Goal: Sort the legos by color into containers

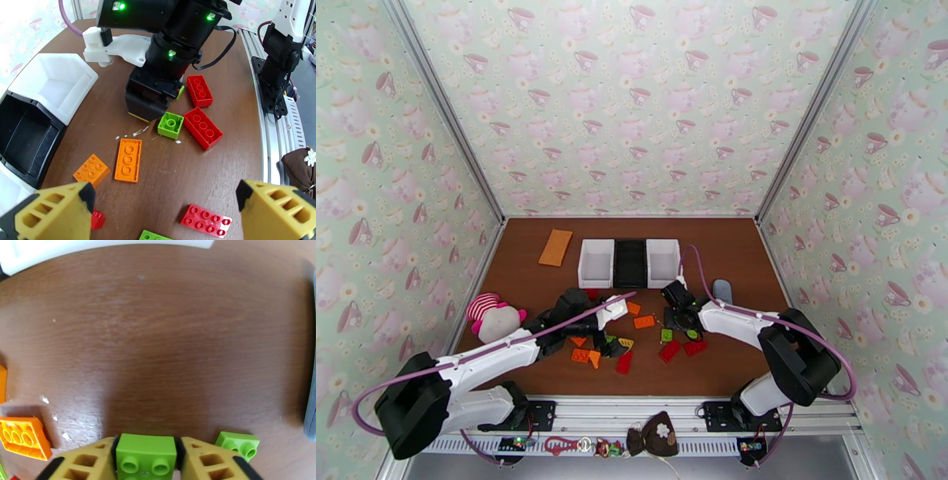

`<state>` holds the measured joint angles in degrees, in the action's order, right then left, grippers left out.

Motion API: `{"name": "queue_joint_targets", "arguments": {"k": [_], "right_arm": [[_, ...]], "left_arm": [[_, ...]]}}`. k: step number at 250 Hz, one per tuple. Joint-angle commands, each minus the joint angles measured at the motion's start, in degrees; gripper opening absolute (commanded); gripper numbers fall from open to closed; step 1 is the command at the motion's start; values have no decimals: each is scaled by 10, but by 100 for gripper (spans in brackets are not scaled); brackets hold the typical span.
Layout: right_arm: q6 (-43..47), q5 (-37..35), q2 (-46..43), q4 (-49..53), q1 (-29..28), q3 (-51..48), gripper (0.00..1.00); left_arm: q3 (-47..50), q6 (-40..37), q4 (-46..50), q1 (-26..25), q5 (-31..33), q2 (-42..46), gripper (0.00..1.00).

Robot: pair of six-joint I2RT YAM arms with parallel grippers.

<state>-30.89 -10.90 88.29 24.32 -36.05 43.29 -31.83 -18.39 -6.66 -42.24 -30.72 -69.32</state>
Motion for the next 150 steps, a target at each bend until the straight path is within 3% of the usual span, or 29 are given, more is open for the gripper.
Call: {"name": "queue_joint_targets", "arguments": {"k": [1, 21, 92, 124, 150], "right_arm": [[-2, 2, -16, 6, -4, 19, 38], [3, -11, -37, 16, -5, 25, 34], [63, -51, -83, 25, -3, 101, 33], [109, -59, -52, -1, 12, 148, 33], [138, -41, -5, -25, 37, 190, 33]], "left_arm": [[2, 5, -10, -5, -18, -5, 100], [3, 8, -17, -5, -13, -5, 100], [26, 73, -115, -7, 68, -13, 100], [22, 105, -124, -7, 137, -11, 100], [26, 115, -137, -8, 152, -10, 100]]}}
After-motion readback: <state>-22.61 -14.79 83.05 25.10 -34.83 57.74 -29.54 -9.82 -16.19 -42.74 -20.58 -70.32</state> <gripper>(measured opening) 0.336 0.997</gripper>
